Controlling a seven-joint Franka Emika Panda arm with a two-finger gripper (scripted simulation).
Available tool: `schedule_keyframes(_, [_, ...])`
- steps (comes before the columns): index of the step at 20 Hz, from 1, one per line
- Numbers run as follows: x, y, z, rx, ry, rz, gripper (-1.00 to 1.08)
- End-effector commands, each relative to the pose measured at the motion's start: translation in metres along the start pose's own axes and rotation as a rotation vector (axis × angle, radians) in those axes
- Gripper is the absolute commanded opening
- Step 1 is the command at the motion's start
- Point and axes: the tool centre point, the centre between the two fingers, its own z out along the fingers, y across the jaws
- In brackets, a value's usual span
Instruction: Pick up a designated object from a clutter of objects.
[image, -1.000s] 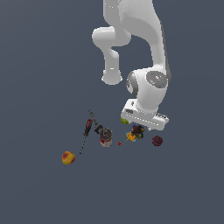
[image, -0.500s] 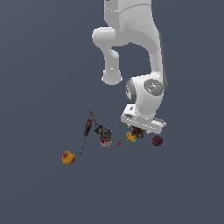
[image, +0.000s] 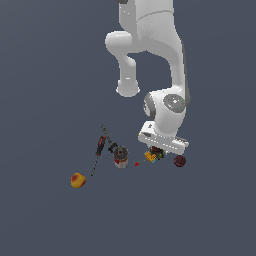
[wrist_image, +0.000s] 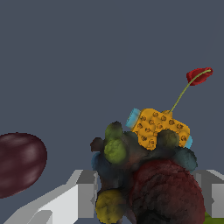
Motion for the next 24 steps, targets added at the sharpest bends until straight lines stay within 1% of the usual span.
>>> schedule_keyframes(1, [-0.002, 0.002, 0.005, -0.005, -0.007, 0.001, -1.0])
schedule_keyframes(8, [0.0, 0.0, 0.0, 0.0, 0.0, 0.0, -1.0])
schedule_keyframes(13, [0.002, 0.008, -0.007, 0.0, 0.0, 0.0, -1.0])
schedule_keyframes(19, [0.007, 0.031, -0.029, 0.0, 0.0, 0.0, -1.0])
schedule_keyframes(24, [0.014, 0.063, -0.059, 0.0, -0.001, 0.0, -1.0])
